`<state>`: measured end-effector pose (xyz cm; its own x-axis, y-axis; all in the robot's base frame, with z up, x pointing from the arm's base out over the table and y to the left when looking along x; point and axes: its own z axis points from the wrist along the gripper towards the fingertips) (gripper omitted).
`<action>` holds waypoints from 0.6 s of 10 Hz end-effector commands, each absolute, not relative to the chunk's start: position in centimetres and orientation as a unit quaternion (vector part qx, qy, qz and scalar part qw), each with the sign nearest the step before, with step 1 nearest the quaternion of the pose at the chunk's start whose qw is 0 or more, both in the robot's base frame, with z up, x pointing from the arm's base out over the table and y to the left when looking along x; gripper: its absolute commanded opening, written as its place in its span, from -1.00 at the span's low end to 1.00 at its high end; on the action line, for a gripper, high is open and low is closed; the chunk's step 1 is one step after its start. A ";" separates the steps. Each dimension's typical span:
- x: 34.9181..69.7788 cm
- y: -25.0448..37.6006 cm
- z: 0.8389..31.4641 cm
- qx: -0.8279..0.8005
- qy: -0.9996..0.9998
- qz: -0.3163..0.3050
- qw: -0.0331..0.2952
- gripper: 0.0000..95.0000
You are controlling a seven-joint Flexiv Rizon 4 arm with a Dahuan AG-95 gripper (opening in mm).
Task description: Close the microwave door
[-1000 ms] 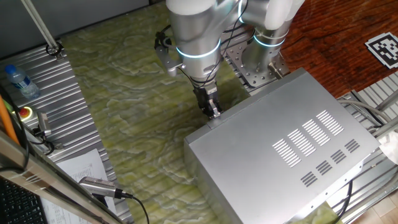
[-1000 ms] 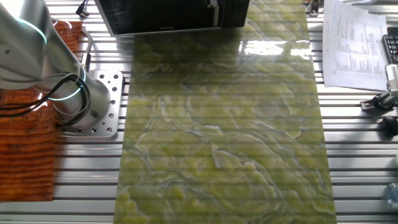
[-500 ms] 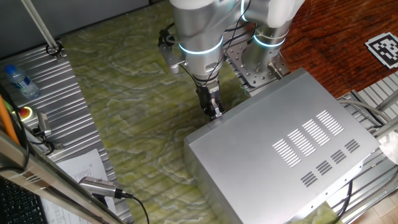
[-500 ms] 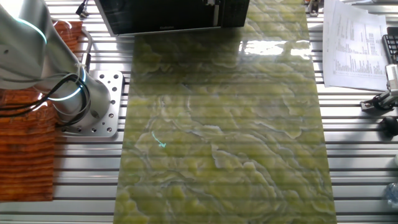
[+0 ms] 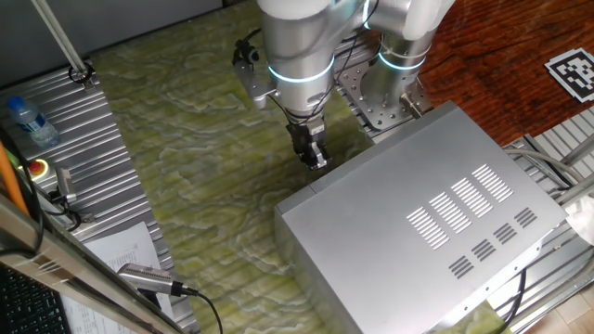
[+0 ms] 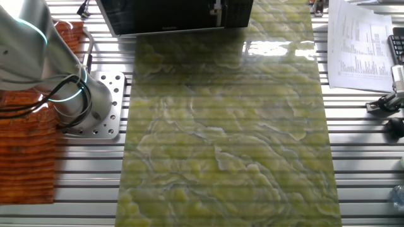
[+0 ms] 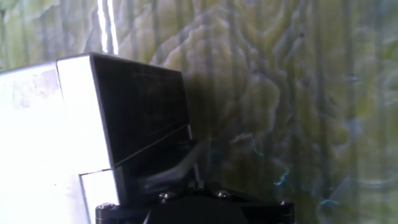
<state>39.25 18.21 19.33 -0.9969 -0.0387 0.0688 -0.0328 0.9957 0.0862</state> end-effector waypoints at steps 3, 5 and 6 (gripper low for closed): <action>40.2 12.6 18.3 0.046 -0.999 -0.014 0.021 -1.00; 40.0 10.5 17.9 0.056 -0.998 0.013 0.015 -1.00; 39.5 9.4 18.0 0.064 -0.998 0.013 0.014 -1.00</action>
<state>39.93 10.17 17.78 -0.9920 -0.1210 0.0359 -0.1215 0.9925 -0.0130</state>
